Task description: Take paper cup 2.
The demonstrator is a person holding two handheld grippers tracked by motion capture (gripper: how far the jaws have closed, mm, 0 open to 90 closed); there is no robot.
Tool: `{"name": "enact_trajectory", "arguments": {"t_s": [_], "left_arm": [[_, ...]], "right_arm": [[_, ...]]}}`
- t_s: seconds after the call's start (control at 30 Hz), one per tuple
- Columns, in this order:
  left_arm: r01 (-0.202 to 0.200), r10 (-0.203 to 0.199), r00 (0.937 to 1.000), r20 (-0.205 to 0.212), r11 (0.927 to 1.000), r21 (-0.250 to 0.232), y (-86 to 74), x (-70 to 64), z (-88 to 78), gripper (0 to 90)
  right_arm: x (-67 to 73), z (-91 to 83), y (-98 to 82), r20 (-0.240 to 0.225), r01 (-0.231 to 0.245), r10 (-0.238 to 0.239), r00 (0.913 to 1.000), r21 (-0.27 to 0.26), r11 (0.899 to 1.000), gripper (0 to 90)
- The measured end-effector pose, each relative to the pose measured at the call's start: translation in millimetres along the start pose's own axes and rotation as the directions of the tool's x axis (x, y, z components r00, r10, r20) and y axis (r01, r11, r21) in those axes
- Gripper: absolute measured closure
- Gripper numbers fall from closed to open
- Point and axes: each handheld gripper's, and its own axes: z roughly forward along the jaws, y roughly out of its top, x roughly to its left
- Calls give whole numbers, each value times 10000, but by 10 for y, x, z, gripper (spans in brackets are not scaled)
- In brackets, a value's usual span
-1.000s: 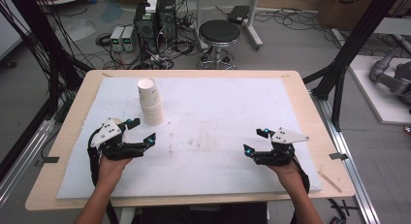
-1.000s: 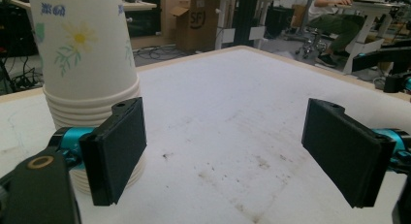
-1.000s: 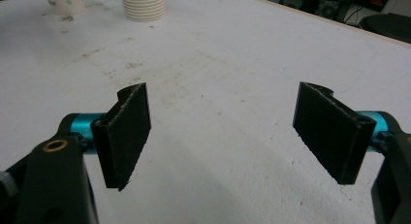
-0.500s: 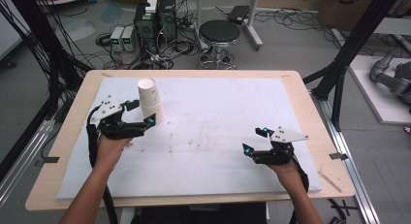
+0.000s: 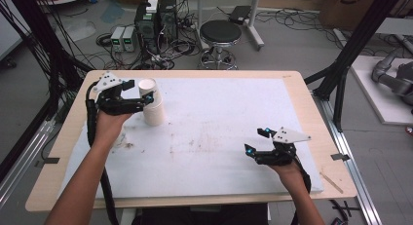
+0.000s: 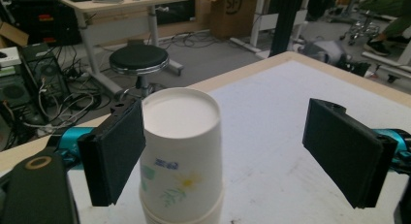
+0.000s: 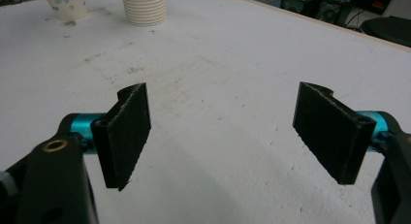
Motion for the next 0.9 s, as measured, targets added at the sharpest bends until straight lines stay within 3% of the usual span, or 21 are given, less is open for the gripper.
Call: {"name": "enact_trajectory", "arguments": {"t_s": [0.27, 0.5, 0.73, 0.9], "left_arm": [[435, -424, 9989, -192, 9973, 591, 29, 149, 265, 152], [523, -502, 9985, -221, 9927, 1085, -16, 195, 458, 155], [427, -370, 9985, -411, 9882, 1472, -48, 202, 527, 235], [281, -228, 9990, -386, 9894, 1426, -40, 198, 517, 327]], "right_arm": [[-8, -10, -9, -12, -28, 28, 10000, 21, 10000, 218], [-12, -21, -16, -2, -62, 62, 10000, 27, 10000, 218], [-15, -27, -21, -31, -41, 41, 10000, 33, 10000, 219], [-23, -36, -27, 5, -21, 21, 10000, 38, 10000, 219]]}}
